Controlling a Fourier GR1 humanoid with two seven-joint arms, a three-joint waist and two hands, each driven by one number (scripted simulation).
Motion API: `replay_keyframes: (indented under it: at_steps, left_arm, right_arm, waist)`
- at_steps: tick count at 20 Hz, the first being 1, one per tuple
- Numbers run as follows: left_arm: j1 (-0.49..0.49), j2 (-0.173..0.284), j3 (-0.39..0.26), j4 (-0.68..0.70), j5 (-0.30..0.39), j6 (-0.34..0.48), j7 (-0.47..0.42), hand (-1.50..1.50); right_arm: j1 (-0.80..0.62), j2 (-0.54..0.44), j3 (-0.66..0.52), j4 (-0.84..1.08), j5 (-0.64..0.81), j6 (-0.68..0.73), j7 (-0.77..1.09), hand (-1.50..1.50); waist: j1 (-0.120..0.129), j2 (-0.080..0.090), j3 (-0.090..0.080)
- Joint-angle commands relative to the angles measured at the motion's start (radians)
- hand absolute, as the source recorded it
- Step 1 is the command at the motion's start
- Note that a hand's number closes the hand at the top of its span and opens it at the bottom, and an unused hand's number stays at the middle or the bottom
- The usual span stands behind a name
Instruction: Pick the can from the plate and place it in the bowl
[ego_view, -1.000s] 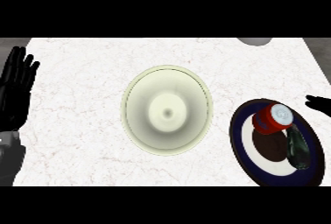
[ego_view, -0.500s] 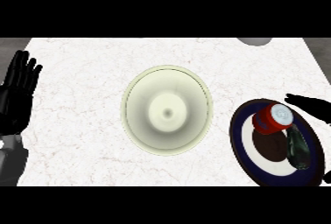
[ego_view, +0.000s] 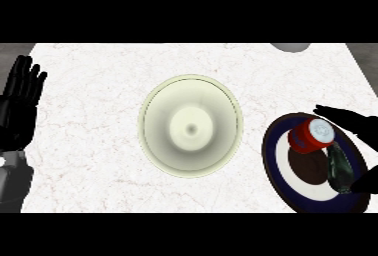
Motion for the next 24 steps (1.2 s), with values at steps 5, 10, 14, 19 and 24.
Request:
replay_keyframes:
  at_steps: [5, 10, 14, 19, 24]
  left_arm:
    - [0.043, -0.005, 0.054, -0.005, -0.003, -0.059, -0.028, 0.0]
    - [0.002, -0.012, 0.041, -0.076, -0.004, -0.039, 0.079, 0.0]
    - [-0.01, -0.075, 0.011, -0.028, -0.08, 0.006, 0.042, 0.0]
    - [-0.015, -0.057, 0.049, 0.007, -0.07, -0.039, 0.007, 0.0]
    - [0.02, -0.04, 0.086, 0.005, -0.038, -0.095, -0.015, 0.0]
  right_arm:
    - [-0.017, 0.087, -0.007, 0.072, 0.122, -0.034, -0.12, -1.5]
    - [-0.052, 0.158, 0.026, 0.192, 0.214, -0.091, -0.119, -1.5]
    - [-0.071, 0.173, -0.004, 0.116, 0.227, 0.013, -0.062, -1.5]
    - [-0.088, 0.195, 0.002, 0.266, 0.308, -0.074, -0.162, -1.5]
    - [-0.121, 0.228, -0.01, 0.271, 0.34, -0.039, -0.088, -1.5]
  waist:
    - [-0.002, -0.001, 0.0]
    - [0.005, 0.0, 0.0]
    - [-0.003, -0.001, 0.0]
    - [-0.003, 0.0, 0.0]
    - [0.0, 0.0, 0.0]
